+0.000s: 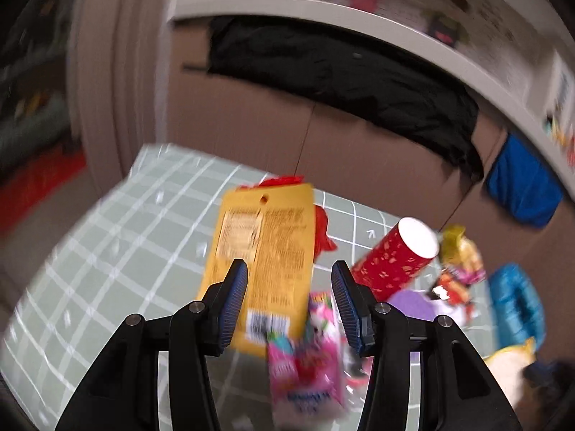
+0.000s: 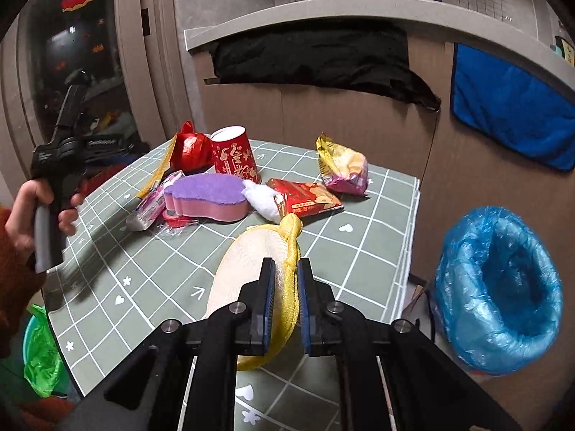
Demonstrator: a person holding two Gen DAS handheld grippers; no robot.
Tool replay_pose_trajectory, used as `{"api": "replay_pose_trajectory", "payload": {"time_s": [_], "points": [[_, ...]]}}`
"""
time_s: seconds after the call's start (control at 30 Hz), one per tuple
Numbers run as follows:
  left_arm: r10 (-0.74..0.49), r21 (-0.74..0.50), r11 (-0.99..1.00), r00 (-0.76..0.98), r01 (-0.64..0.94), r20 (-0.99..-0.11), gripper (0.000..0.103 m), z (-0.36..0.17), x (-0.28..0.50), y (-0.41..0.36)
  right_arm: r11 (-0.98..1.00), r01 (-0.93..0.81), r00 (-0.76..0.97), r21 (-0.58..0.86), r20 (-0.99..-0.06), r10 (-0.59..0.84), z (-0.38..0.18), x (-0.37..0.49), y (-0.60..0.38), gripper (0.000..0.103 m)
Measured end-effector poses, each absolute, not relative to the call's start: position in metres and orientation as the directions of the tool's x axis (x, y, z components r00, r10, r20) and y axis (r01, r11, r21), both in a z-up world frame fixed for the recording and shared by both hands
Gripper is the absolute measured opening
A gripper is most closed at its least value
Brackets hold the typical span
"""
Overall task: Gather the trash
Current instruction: 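Grasp the orange card packet with the left tool while the right tool holds the sponge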
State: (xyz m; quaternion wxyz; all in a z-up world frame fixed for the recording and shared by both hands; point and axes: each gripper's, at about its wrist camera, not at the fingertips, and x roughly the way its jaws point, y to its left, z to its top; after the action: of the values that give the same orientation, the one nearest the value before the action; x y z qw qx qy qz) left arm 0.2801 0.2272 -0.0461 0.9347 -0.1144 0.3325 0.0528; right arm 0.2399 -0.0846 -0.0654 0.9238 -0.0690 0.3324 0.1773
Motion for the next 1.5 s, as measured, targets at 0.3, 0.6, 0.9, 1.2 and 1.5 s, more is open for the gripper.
{"api": "replay_pose_trajectory", "payload": {"time_s": [0.3,0.6,0.9,1.2,1.5], "points": [[0.166,-0.029,0.962,0.664,-0.273,-0.729,0.046,-0.09,0.329,0.225,0.923,-0.386,0.697,0.002,-0.654,0.293,-0.073,0.248,-0.08,0.011],[0.163,-0.086,0.951,0.717,-0.297,-0.677,0.002,-0.069,0.298,0.245,0.925,-0.379,0.718,-0.033,-0.64,0.272,-0.067,0.243,-0.079,0.011],[0.013,-0.244,0.948,0.793,-0.203,-0.609,0.001,-0.018,0.215,0.238,0.923,-0.381,0.756,-0.064,-0.595,0.271,-0.049,0.228,-0.075,0.011],[-0.164,-0.315,0.949,0.825,-0.018,-0.54,0.001,0.013,0.153,0.18,0.939,-0.342,0.789,-0.046,-0.557,0.26,-0.029,0.214,-0.087,0.011],[-0.161,-0.404,0.907,0.787,-0.12,-0.596,0.007,-0.018,0.166,0.207,0.937,-0.345,0.789,-0.049,-0.556,0.261,-0.026,0.199,-0.095,0.011]]}}
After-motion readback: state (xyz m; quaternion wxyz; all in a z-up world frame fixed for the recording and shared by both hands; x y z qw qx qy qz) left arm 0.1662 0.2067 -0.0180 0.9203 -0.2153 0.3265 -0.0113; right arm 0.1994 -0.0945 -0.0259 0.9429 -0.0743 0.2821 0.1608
